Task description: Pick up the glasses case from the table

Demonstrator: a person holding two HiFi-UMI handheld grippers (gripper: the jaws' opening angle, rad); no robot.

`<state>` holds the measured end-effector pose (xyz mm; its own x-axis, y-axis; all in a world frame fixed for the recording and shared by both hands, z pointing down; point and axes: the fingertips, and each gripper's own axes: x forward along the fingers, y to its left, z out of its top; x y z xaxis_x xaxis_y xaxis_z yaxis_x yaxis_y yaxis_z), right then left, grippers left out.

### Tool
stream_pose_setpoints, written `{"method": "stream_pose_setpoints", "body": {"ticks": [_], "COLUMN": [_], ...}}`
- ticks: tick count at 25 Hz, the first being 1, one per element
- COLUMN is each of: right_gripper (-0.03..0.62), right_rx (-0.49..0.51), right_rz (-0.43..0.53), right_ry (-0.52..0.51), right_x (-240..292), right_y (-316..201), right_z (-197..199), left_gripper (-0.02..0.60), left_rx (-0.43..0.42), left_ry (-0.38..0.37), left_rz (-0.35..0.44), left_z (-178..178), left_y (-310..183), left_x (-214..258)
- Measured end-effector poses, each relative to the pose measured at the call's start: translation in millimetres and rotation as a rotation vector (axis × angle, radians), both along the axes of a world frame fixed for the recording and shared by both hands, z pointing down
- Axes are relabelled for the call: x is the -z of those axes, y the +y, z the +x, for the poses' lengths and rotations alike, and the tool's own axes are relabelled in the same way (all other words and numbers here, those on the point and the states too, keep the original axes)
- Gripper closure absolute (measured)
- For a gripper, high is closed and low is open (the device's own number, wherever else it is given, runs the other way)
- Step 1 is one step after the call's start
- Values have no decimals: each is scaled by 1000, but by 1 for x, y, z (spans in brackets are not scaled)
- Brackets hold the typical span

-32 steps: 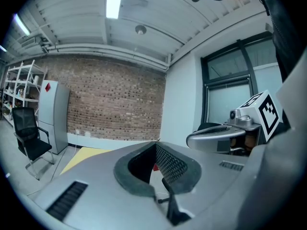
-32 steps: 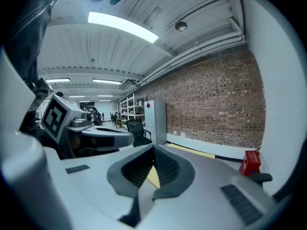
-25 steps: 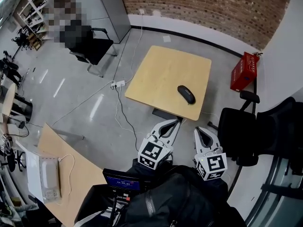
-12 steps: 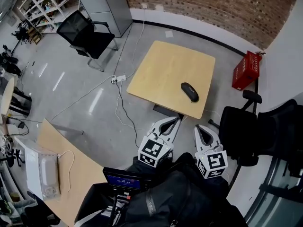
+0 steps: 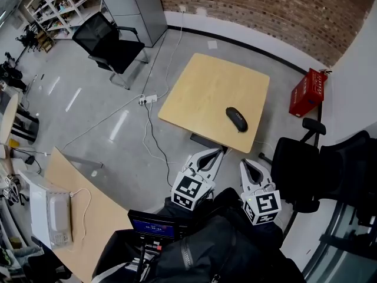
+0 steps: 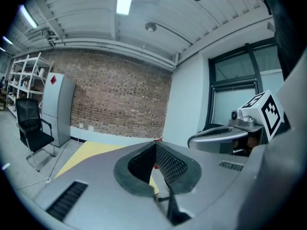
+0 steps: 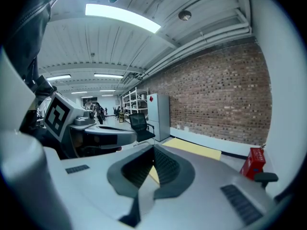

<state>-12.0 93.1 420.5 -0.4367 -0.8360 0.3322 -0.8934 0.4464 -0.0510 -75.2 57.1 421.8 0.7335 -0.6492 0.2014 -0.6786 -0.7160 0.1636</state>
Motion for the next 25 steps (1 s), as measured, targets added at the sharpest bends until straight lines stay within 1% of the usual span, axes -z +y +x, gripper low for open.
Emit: {"method": "stream_pose_setpoints", "body": {"ticks": [4, 9, 13, 20, 25], "right_gripper": [589, 589, 589, 589, 589], "right_rx": [-1, 19, 30, 22, 35], "right_rz": [-35, -50, -41, -32, -44], "right_ry": [-11, -26, -36, -56, -80], "right_x": [-10, -17, -16, -11, -16], "right_y": [-9, -34, -61, -116, -151], "right_z": [9, 17, 29, 69, 90], "left_gripper": [581, 581, 581, 581, 581], "left_rx": [0, 21, 30, 20, 38], "left_ry": [-11, -26, -39, -62, -86], "left_rz": [-34, -45, -31, -1, -8], "left_z": [8, 16, 28, 66, 83], "left_y": [-7, -31, -56, -110, -144], "left_x": [-10, -15, -12, 1, 0]}}
